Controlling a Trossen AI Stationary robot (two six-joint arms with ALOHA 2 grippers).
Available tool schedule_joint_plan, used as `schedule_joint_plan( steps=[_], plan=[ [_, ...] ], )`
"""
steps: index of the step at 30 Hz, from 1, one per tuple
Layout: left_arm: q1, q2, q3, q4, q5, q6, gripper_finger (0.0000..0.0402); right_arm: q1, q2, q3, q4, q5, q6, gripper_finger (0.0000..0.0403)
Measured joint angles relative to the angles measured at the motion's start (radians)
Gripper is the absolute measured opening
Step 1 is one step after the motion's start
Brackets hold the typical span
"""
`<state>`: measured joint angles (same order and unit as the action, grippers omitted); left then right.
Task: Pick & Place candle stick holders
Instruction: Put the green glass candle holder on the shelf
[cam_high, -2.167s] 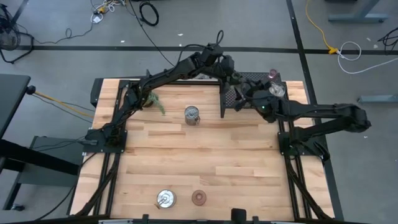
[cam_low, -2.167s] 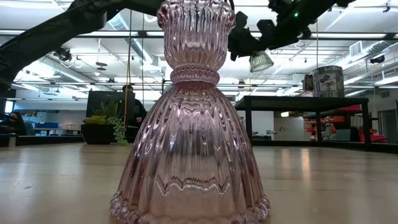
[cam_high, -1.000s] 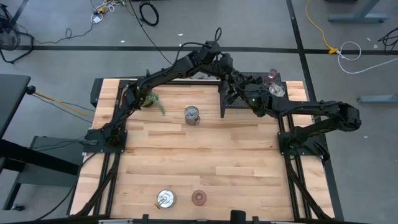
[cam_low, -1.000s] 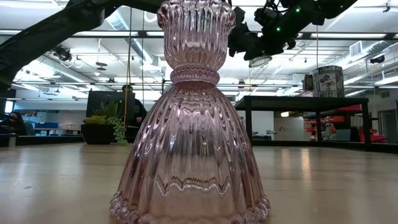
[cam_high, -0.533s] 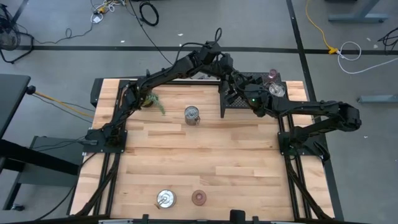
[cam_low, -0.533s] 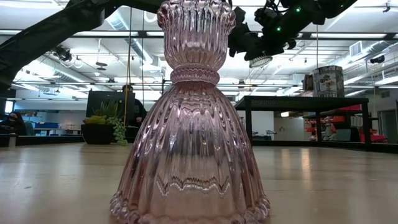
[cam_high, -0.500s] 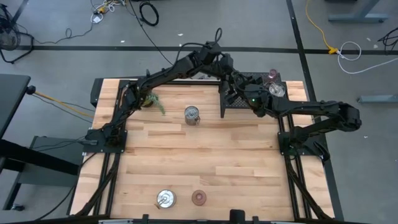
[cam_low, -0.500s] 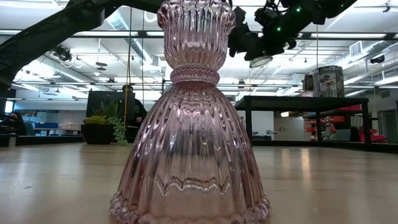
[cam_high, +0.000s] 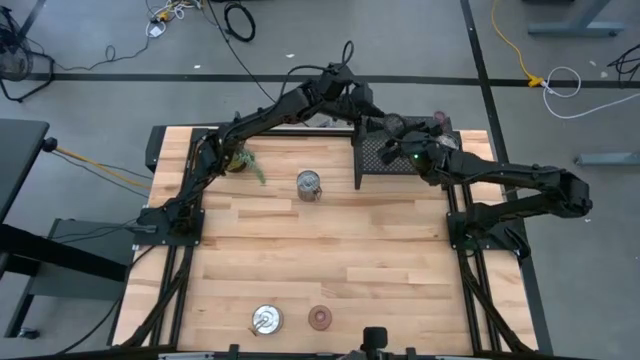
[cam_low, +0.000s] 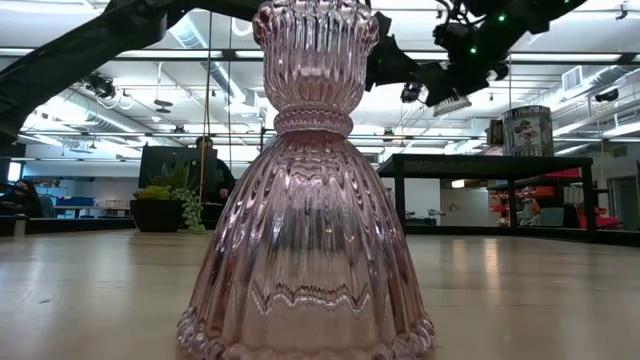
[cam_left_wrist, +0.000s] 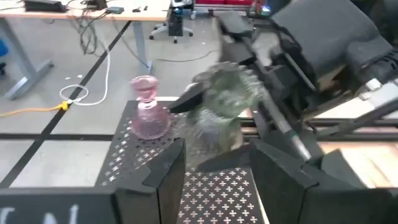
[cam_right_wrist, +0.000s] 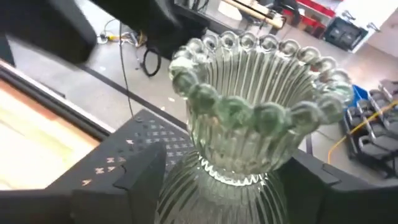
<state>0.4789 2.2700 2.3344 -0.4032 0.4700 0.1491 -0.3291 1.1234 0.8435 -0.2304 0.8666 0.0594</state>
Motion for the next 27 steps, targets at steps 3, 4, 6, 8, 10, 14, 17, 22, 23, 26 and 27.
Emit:
schedule_joint_plan(
  steps=[3,4,6,8,10,14,17,22,23,26,27],
  plan=[
    [0.018,-0.008,-0.001,-0.029,-0.013,-0.011,0.0171,-0.017,-0.039,-0.047,-0.02,0.007,0.051,0.0249],
    [0.021,-0.01,-0.001,-0.028,-0.024,-0.011,0.0169,-0.021,-0.056,-0.069,-0.014,0.008,0.076,0.0249],
    [0.034,-0.024,-0.001,-0.055,-0.03,-0.012,0.0165,-0.032,-0.091,-0.116,0.025,-0.013,0.116,0.0249],
    [0.041,-0.033,-0.001,-0.061,-0.042,-0.012,0.0162,-0.042,-0.111,-0.164,0.079,-0.011,0.115,0.0249],
    [0.052,-0.041,-0.001,-0.099,-0.043,-0.013,0.0159,-0.062,-0.13,-0.2,0.116,-0.012,0.116,0.0249],
    [0.058,-0.042,-0.001,-0.124,-0.047,-0.018,0.0154,-0.121,-0.142,-0.231,0.233,-0.063,0.104,0.0249],
    [0.058,-0.042,-0.001,-0.13,-0.047,-0.027,0.0153,-0.164,-0.132,-0.231,0.257,-0.11,0.09,0.0249],
    [0.056,-0.042,-0.001,-0.124,-0.047,-0.025,0.0153,-0.234,-0.105,-0.231,0.299,-0.183,0.089,0.0249],
    [0.055,-0.042,-0.001,-0.122,-0.047,-0.026,0.0153,-0.246,-0.098,-0.231,0.308,-0.194,0.087,0.0249],
    [0.055,-0.042,-0.001,-0.122,-0.047,-0.026,0.0153,-0.282,-0.077,-0.231,0.335,-0.24,0.079,0.0249],
    [0.056,-0.042,-0.001,-0.121,-0.047,-0.026,0.0153,-0.293,-0.07,-0.231,0.345,-0.251,0.079,0.0249]
  ],
)
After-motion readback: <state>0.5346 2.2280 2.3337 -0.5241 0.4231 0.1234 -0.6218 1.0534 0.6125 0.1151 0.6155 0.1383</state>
